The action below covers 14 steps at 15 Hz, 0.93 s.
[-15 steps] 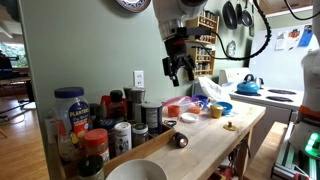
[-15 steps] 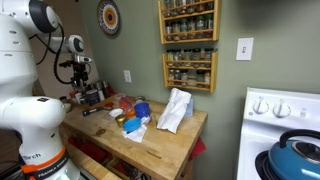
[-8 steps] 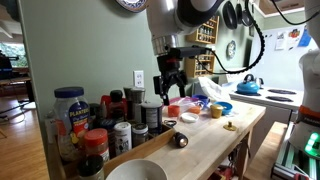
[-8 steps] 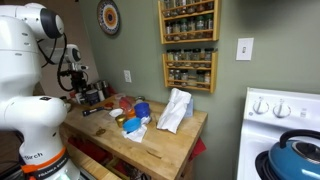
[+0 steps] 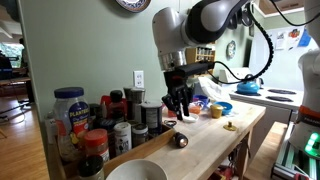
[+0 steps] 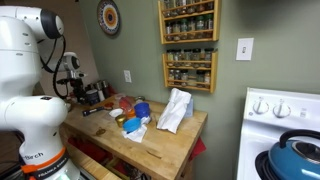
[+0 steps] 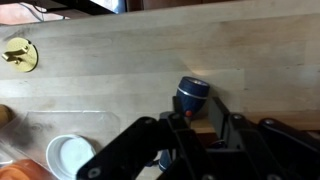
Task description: Turn the flashlight switch off
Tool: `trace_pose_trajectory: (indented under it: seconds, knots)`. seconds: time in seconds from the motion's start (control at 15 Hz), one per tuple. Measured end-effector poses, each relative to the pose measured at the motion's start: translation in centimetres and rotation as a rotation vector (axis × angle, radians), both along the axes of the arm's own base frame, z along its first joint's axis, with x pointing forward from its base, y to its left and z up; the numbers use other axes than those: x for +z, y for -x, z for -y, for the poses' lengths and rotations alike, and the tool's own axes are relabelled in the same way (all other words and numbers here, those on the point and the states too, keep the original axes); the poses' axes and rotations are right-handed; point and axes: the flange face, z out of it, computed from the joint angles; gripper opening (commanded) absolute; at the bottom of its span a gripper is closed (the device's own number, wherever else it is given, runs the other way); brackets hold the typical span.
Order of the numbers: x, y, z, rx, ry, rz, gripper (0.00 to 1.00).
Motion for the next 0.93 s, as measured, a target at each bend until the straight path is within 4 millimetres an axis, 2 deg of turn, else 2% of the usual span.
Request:
trace_pose_trajectory:
  seconds: [0.07,0.47,0.93]
  knots:
    - [-0.4,0.1,0.0,-0.022,0.009,0.008,0.00]
    - [-2.8,0.3,0.2,-0.148,0.074,0.045,0.00]
    - [-4.6,-0.4,0.1,-0.249,0.087,0.098,0.00]
